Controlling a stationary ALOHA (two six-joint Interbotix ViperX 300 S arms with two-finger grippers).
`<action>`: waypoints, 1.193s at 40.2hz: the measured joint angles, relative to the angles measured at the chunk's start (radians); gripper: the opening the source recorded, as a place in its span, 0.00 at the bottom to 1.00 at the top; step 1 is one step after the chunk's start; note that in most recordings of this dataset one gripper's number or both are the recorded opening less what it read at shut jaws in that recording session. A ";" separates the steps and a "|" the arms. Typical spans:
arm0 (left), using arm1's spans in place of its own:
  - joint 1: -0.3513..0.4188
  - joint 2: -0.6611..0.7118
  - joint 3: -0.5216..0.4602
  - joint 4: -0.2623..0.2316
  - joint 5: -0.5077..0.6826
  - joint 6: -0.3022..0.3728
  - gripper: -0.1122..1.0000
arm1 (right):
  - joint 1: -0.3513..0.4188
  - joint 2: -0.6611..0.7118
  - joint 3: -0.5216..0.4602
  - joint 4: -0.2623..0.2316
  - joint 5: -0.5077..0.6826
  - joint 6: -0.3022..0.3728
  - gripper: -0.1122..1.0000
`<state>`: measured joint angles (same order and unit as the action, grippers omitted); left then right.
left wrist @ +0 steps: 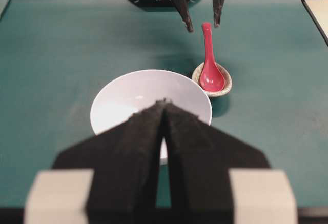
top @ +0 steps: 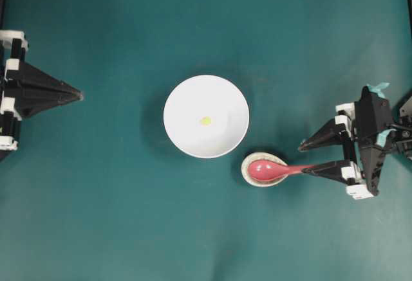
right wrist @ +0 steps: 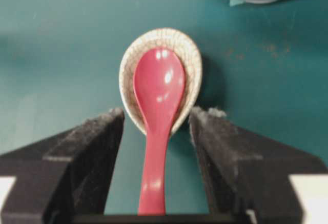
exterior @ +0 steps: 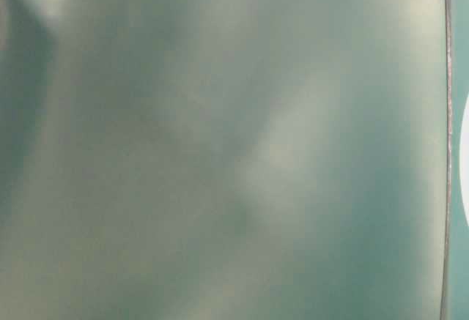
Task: Scoop the yellow hexagonal prism block from the bowl with a spoon using the right arm.
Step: 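Lower the right gripper and close it on the pink spoon handle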
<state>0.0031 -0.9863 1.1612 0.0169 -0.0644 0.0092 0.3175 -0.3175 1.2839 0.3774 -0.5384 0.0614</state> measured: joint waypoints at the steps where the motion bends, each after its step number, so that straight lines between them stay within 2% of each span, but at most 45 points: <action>1: 0.000 0.002 0.000 -0.002 0.002 0.000 0.09 | 0.005 0.011 0.002 0.003 -0.011 0.000 0.63; 17: 0.002 0.002 0.000 0.000 0.002 0.002 0.09 | 0.114 0.199 0.000 0.054 -0.235 0.000 0.57; 22: 0.000 0.002 0.000 0.000 0.002 0.000 0.09 | 0.117 0.233 0.002 0.067 -0.258 0.000 0.57; 48: 0.002 0.003 0.000 0.000 0.002 0.000 0.09 | 0.118 0.321 0.000 0.071 -0.290 -0.002 0.57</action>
<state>0.0046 -0.9833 1.1612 0.0169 -0.0629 0.0092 0.4357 0.0031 1.2839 0.4479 -0.8283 0.0598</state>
